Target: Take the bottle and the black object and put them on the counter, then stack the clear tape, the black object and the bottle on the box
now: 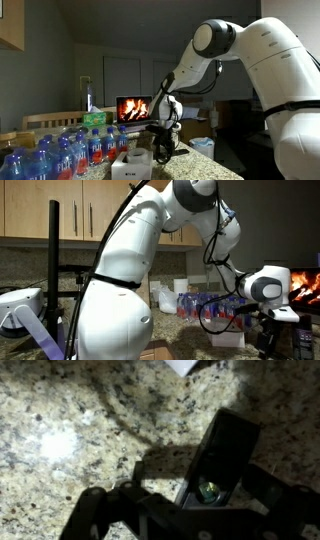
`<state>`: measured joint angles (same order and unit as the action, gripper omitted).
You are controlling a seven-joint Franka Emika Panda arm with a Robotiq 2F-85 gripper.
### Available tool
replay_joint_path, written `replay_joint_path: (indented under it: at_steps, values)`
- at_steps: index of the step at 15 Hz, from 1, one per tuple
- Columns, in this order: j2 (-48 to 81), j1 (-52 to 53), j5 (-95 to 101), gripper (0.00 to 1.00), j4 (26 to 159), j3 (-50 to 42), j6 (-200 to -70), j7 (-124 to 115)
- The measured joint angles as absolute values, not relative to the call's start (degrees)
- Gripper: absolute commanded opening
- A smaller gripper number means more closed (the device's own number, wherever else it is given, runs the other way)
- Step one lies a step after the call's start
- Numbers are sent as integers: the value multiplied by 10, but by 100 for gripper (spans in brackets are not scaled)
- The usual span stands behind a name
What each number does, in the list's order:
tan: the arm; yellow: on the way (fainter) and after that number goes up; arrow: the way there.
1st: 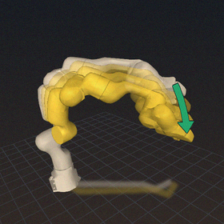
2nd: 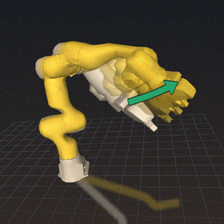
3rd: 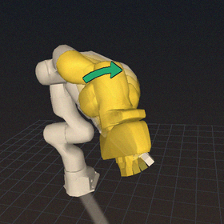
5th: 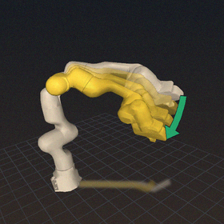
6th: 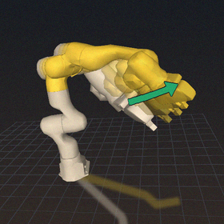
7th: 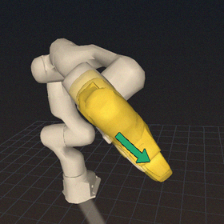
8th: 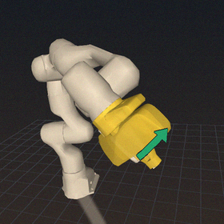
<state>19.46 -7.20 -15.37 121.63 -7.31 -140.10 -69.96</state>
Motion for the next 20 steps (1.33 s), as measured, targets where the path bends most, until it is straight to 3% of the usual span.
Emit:
replay_joint_path:
  at_steps: [20]
  values:
    - [200,-70,-195,100,1205,-82,-1400,-675]
